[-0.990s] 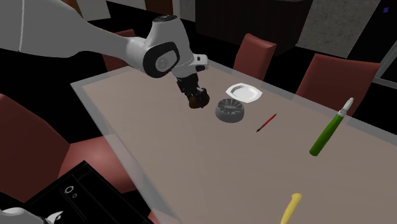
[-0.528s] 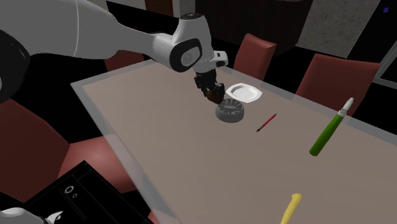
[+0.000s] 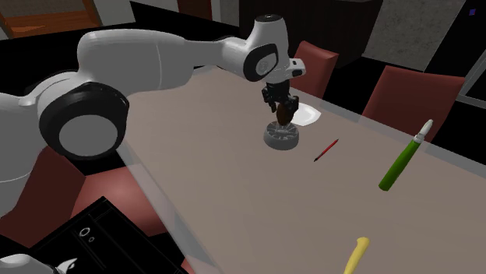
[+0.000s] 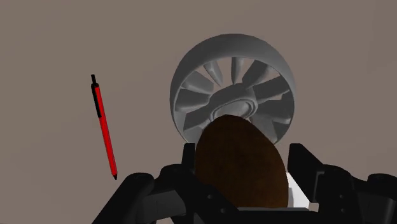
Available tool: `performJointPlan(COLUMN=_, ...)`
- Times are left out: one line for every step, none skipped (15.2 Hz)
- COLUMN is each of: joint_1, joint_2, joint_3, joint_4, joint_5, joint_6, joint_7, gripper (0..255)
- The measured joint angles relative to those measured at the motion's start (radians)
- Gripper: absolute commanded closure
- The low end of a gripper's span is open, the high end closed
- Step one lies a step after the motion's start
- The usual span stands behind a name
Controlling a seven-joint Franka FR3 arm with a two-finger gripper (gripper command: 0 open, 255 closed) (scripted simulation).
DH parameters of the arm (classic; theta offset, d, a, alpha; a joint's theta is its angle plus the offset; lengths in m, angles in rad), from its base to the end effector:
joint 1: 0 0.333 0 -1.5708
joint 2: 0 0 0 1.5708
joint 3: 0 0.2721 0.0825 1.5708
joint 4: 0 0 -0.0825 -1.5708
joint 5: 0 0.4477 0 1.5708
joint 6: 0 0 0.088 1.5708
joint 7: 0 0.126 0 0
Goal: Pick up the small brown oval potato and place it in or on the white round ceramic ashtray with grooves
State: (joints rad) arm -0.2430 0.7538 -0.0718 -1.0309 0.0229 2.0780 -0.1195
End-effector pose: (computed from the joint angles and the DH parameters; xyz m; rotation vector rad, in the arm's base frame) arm 0.7873 -0.2363 0.3663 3.0122 -0.2669 0.4307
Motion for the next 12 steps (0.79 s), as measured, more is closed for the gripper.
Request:
performJointPlan(joint_1=-0.001, joint_2=0.016, joint_3=0.0, joint_4=0.015, joint_5=0.001, joint_6=0.001, joint_7=0.0, gripper=255)
performJointPlan(joint_1=0.0, joint_2=0.022, joint_3=0.001, joint_4=0.012, joint_5=0.001, joint_6=0.01, joint_7=0.001, gripper=255)
performJointPlan(joint_1=0.0, joint_2=0.016, joint_3=0.001, joint_4=-0.011, joint_5=0.001, joint_6=0.027, joint_7=0.0, gripper=255)
performJointPlan(joint_1=-0.001, joint_2=0.019, joint_3=0.001, joint_4=-0.019, joint_5=0.001, joint_6=0.038, joint_7=-0.001, gripper=255)
performJointPlan(joint_1=-0.001, joint_2=0.027, joint_3=0.001, joint_4=-0.019, joint_5=0.001, joint_6=0.045, joint_7=0.0, gripper=255)
performJointPlan(joint_1=-0.001, joint_2=0.029, joint_3=0.001, joint_4=-0.03, joint_5=0.002, joint_6=0.059, joint_7=-0.001, gripper=255)
performJointPlan(joint_1=-0.001, joint_2=0.033, joint_3=0.001, joint_4=-0.034, joint_5=0.002, joint_6=0.068, joint_7=-0.001, gripper=255)
performJointPlan(joint_1=-0.001, joint_2=0.032, joint_3=0.001, joint_4=-0.048, joint_5=0.002, joint_6=0.081, joint_7=-0.001, gripper=255)
performJointPlan(joint_1=0.0, joint_2=0.03, joint_3=0.001, joint_4=-0.057, joint_5=0.002, joint_6=0.095, joint_7=-0.001, gripper=255)
performJointPlan(joint_1=0.001, joint_2=0.026, joint_3=0.001, joint_4=-0.071, joint_5=0.001, joint_6=0.111, joint_7=0.0, gripper=255)
performJointPlan(joint_1=0.001, joint_2=0.03, joint_3=0.001, joint_4=-0.072, joint_5=0.001, joint_6=0.125, joint_7=0.001, gripper=255)
performJointPlan(joint_1=0.001, joint_2=0.03, joint_3=0.001, joint_4=-0.076, joint_5=0.001, joint_6=0.136, joint_7=0.001, gripper=255)
